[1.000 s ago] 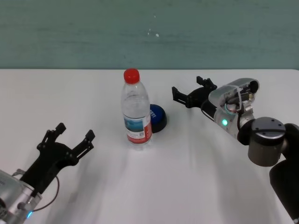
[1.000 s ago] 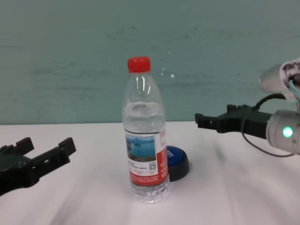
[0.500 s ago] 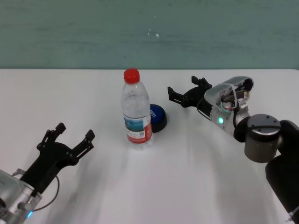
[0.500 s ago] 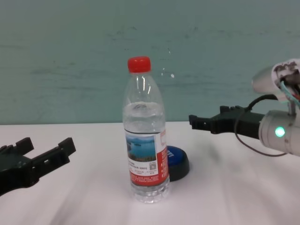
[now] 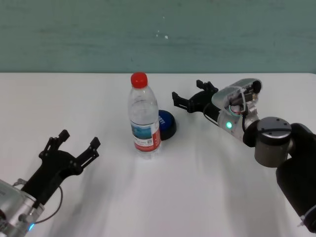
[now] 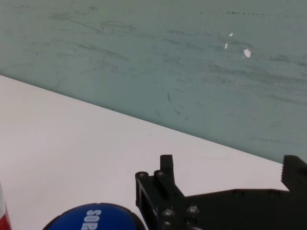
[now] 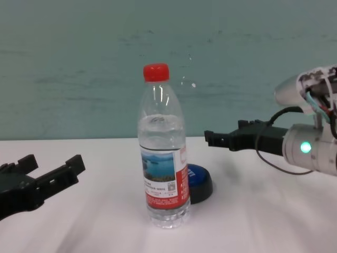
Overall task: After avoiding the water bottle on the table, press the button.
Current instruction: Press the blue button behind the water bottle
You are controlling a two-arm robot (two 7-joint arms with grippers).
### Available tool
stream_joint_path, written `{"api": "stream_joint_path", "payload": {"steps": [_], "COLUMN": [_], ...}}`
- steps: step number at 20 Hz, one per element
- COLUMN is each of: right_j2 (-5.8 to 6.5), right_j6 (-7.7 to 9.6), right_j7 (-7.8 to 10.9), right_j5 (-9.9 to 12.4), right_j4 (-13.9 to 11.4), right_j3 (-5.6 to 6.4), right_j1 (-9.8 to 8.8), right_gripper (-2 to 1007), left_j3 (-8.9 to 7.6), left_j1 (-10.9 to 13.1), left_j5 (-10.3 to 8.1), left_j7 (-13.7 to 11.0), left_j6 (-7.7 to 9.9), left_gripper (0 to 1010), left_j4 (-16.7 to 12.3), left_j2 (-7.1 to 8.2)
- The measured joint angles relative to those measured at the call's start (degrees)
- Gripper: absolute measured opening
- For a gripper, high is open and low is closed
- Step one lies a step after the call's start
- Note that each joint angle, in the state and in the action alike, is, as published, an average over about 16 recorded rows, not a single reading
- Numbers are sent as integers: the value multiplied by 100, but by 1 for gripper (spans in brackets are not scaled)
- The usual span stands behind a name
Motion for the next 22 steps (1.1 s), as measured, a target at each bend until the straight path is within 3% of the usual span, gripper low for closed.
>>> {"api": "stream_joint_path", "payload": {"steps": [12,22], "right_j2": [-152,-316], "right_j6": [-203,-381], "right_j7": [234,369], "right_j5": [26,12], "right_j4": [713,1355], "right_j3": [-180,-262], "right_j1": [438,798], "right_gripper": [1004,1004], "left_j3": [0,0], "left_j1": [0,0], "left_j5": [0,0], "left_j7": [0,0], "left_j6": [0,0], "left_gripper": [1010,1010], "left_j4": [0,0], "left_j2": [0,0]}}
